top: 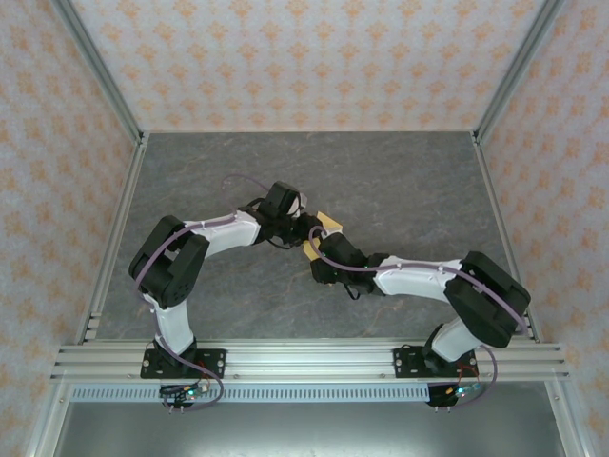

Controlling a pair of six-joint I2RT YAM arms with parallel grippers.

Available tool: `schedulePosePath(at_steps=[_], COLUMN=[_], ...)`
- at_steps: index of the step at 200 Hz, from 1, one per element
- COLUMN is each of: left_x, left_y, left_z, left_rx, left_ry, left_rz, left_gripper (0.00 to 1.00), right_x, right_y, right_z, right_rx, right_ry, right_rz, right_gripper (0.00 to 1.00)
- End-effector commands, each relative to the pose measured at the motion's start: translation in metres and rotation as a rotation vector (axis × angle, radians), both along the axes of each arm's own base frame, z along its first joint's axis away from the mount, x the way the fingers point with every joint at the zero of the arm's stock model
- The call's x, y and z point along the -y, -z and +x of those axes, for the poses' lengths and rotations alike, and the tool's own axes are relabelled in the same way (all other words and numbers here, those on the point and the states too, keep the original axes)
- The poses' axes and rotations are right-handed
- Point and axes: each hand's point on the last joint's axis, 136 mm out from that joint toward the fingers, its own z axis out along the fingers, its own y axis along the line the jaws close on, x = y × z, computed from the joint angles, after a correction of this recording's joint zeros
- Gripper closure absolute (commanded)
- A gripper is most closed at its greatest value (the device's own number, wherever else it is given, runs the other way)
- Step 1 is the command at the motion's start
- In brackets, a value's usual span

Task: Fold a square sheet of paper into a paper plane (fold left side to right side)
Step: Fourth fold the wing at the center of the table.

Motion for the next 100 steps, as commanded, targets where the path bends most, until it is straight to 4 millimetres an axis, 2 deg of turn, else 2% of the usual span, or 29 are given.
schedulePosePath(at_steps=[1, 53, 100], left_x=[0.003, 0.003, 0.0], left_y=[-0.022, -0.025, -0.033], left_z=[0.004, 0.004, 0.004], left_rx=[0.03, 0.033, 0.055], left_ry=[-0.016, -0.014, -0.009], left_rz=[-0.018, -0.018, 0.0], left_gripper=[0.69, 0.69, 0.64], right_x=[0.004, 0.007, 0.009], right_y=[0.003, 0.01, 0.021], right_z=[0.006, 0.007, 0.002], right_rx=[0.034, 0.027, -0.001], right_ry=[0.037, 0.044, 0.035], right_rz=[-0.019, -0.042, -0.061], right_gripper=[0.5, 0.55, 0.69])
